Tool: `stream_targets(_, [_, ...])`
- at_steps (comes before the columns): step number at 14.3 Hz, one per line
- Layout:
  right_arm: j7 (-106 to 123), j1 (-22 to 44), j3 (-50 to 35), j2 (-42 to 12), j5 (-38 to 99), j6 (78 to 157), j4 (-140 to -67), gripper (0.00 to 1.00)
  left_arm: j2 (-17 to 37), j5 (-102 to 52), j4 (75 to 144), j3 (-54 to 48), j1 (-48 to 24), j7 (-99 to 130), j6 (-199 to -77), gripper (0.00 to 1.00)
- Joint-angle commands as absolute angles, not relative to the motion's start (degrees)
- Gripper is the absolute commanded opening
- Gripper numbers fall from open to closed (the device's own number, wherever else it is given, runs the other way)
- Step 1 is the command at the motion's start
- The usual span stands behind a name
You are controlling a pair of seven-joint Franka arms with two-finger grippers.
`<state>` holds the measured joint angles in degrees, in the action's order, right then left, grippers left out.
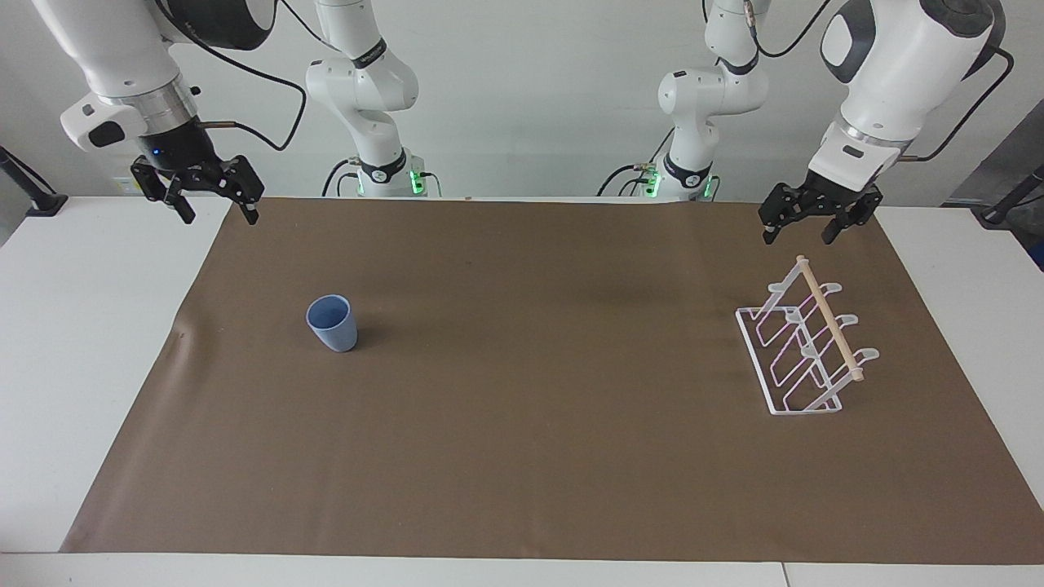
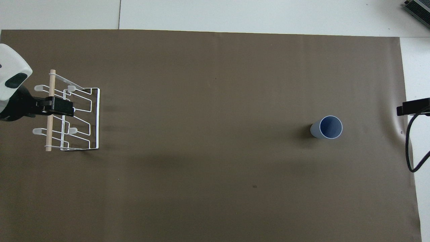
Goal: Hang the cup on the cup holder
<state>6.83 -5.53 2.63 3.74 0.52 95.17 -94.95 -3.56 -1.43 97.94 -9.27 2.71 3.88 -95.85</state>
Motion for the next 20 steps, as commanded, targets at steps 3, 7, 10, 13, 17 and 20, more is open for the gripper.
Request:
stream_targets(3, [6.3, -6.0, 2.5, 5.1, 0.0, 96.6, -96.8, 1.00, -4.0, -0.6, 98.0, -9.5, 3.1, 3.3, -94.9, 1.00])
stream_targets(7, [6.3, -5.1, 1.8, 5.2, 1.0, 96.3, -96.7, 1.00, -4.0, -0.6, 98.0, -9.5, 3.0, 3.3, -94.9, 1.00])
stream_targets(10, [6.2, -3.6, 1.7, 5.5, 1.0, 95.4, -96.9, 1.00, -4.0, -0.6, 98.0, -9.5, 3.1, 3.3, -94.9, 1.00])
stream_targets(13, [6.3, -4.0, 1.7, 5.8, 1.1, 96.0, -97.9, 1.00, -4.0, -0.6, 98.0, -9.5, 3.1, 3.3, -94.9, 1.00])
stream_targets(17, [6.1, -3.6, 1.7, 7.4, 1.0, 103.6, -104.6, 1.00, -4.0, -0.6, 98.0, -9.5, 3.1, 3.3, -94.9, 1.00])
stream_targets(20, [5.8, -3.6, 1.7, 6.5, 1.0, 109.7, -109.3, 1.00, -4.0, -0.6, 98.0, -9.5, 3.1, 3.3, -94.9, 1.00])
